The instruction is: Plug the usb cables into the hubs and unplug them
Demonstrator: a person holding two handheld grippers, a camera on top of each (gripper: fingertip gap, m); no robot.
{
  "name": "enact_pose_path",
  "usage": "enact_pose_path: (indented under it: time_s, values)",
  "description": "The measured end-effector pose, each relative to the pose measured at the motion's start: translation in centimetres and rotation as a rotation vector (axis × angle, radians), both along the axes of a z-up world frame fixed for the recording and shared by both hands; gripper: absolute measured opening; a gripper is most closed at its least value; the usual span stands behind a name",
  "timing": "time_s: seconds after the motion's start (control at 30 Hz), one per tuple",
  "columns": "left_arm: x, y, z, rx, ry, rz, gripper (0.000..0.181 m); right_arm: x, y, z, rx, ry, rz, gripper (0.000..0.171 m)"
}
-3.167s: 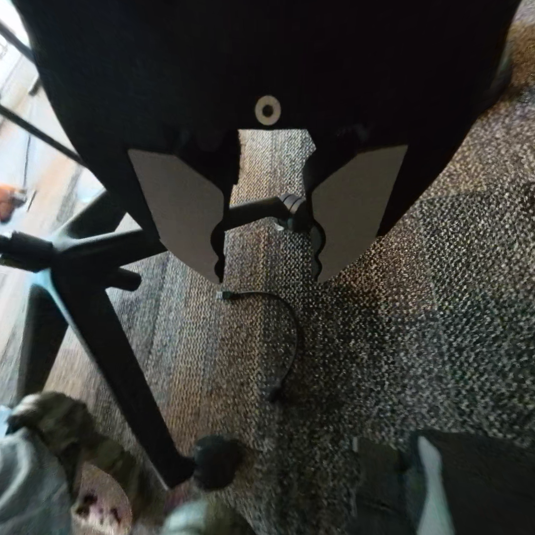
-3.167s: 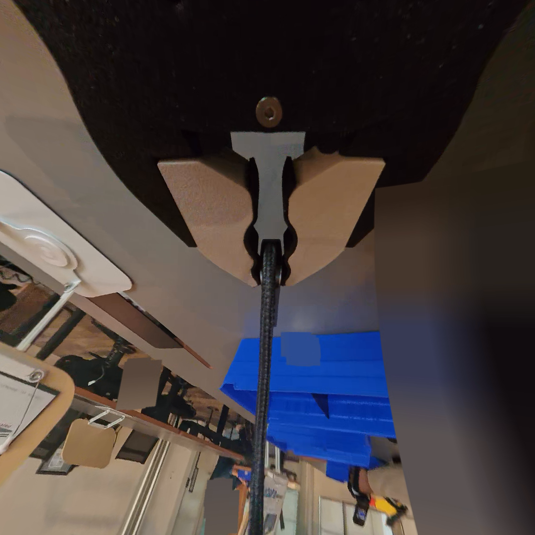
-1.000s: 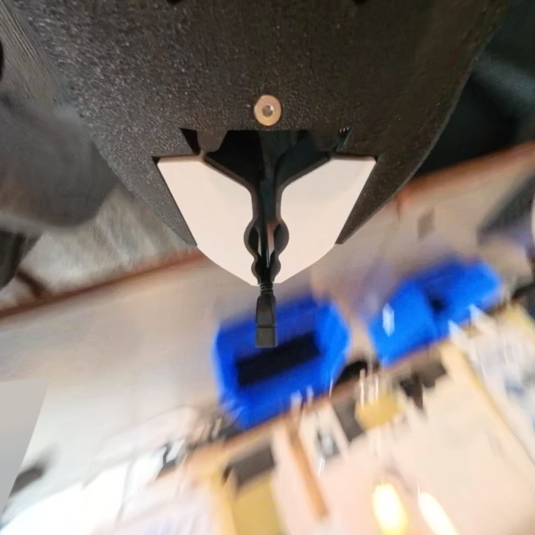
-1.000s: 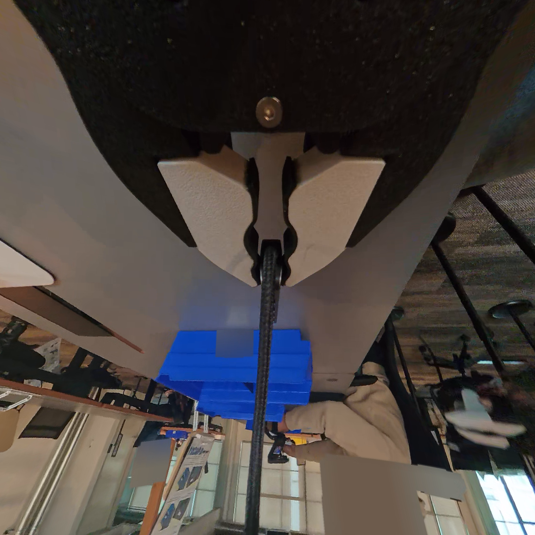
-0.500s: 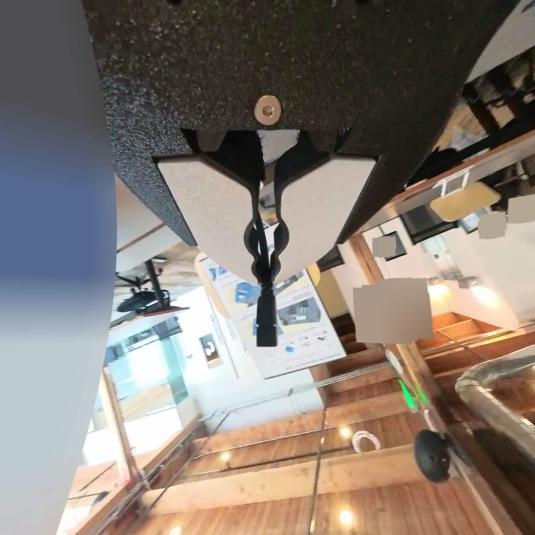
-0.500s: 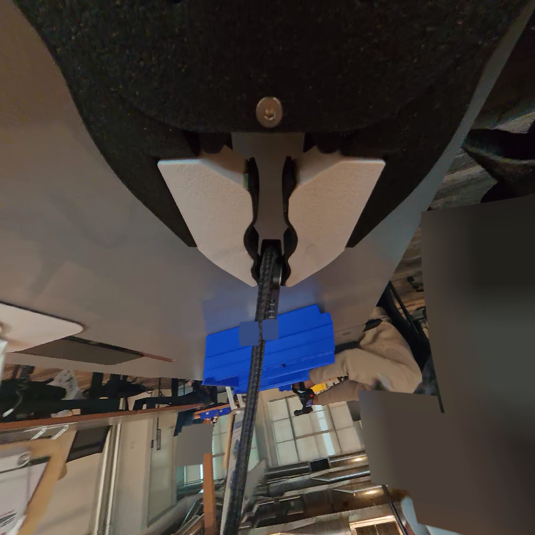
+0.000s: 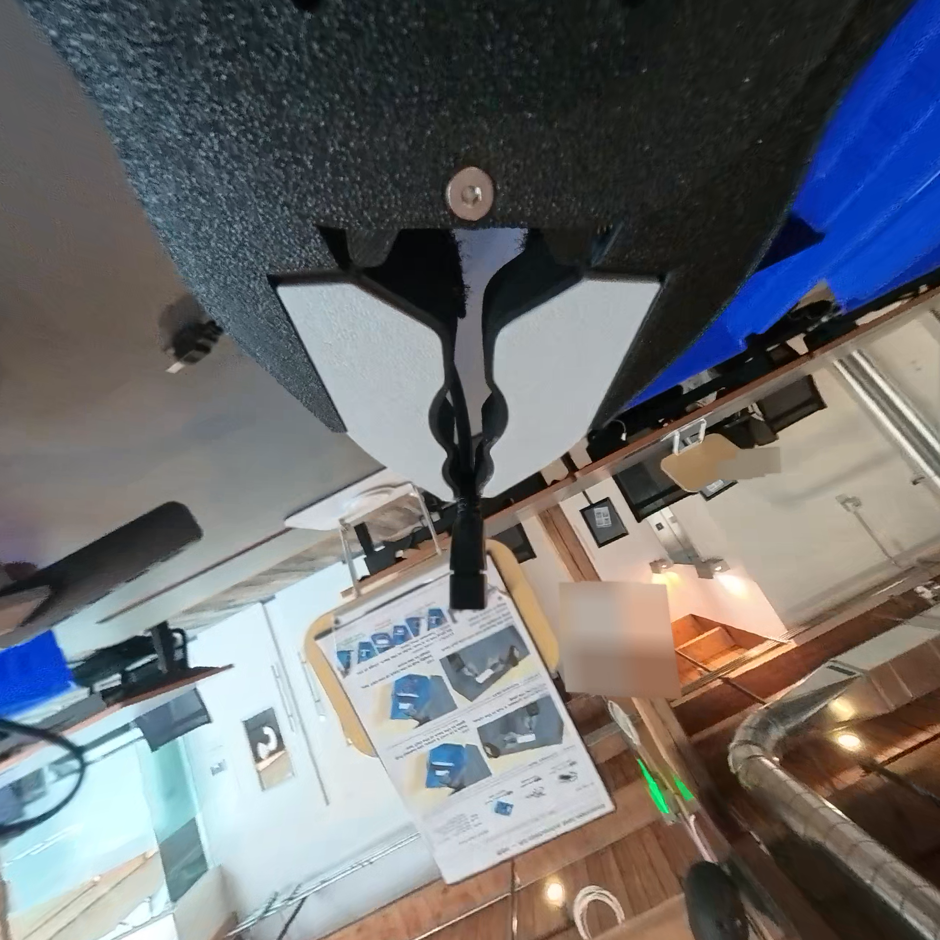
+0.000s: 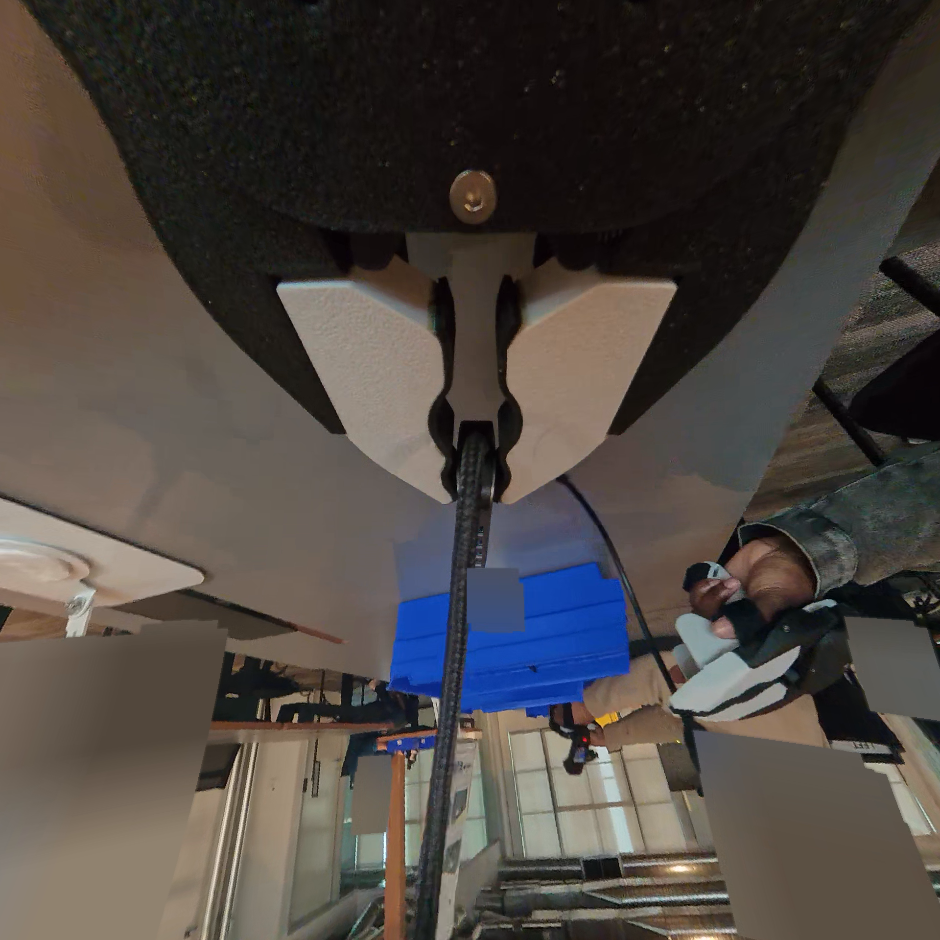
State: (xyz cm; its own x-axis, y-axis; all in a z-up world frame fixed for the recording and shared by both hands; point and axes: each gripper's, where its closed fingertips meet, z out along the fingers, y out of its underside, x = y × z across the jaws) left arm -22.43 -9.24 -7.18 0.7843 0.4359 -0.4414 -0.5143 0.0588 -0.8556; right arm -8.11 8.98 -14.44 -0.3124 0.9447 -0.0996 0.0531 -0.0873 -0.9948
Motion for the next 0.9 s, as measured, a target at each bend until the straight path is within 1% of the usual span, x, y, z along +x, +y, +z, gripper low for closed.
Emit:
enact_pose_path:
  time_s: [0.13, 0.2, 0.3, 0.4, 0.47, 0.53, 0.6, 0.7, 0.77, 0.9]
  values:
    - [0.3, -0.2, -2.2, -0.056, -0.032, -0.093, 0.005, -0.6, 0.1, -0.4, -0.019, -0.015, 0.004, 0.011]
    - [-0.4, -0.1, -3.3, -0.093, -0.037, -0.114, 0.005, -0.9, 0.3, -0.4, -0.027, -0.013, 0.012, 0.011]
    - [-2.2, 0.3, -4.5, -0.135, -0.096, -0.093, 0.005, -1.4, 0.7, -0.7, -0.022, -0.038, 0.024, 0.011]
    - [-3.1, 0.4, -5.2, -0.162, -0.091, -0.026, 0.005, -1.4, 0.7, -0.7, -0.01, -0.046, 0.03, 0.011]
    - [-2.4, 0.5, -5.1, -0.158, -0.065, -0.02, 0.005, -1.2, 0.2, -0.7, 0.016, -0.061, 0.045, 0.011]
    - [-1.9, 0.7, -5.1, -0.175, -0.035, 0.01, 0.005, -0.8, -0.2, -0.8, 0.085, -0.081, 0.044, 0.011]
    - [-1.2, 0.9, -5.2, -0.192, -0.054, 0.013, 0.005, -0.6, -0.2, -0.6, 0.14, -0.071, 0.024, 0.011]
    - [-0.9, 1.5, -5.6, -0.28, -0.128, 0.032, 0.005, -0.4, -0.1, -0.7, 0.14, -0.091, 0.016, 0.011]
    - [-1.4, 2.2, -7.3, -0.443, -0.214, 0.051, 0.005, -0.2, 0.1, -1.2, 0.172, -0.112, 0.004, 0.011]
    - [-2.1, 3.9, -8.8, -0.585, -0.292, 0.025, 0.005, 0.6, -0.4, -0.9, 0.206, -0.07, 0.007, 0.011]
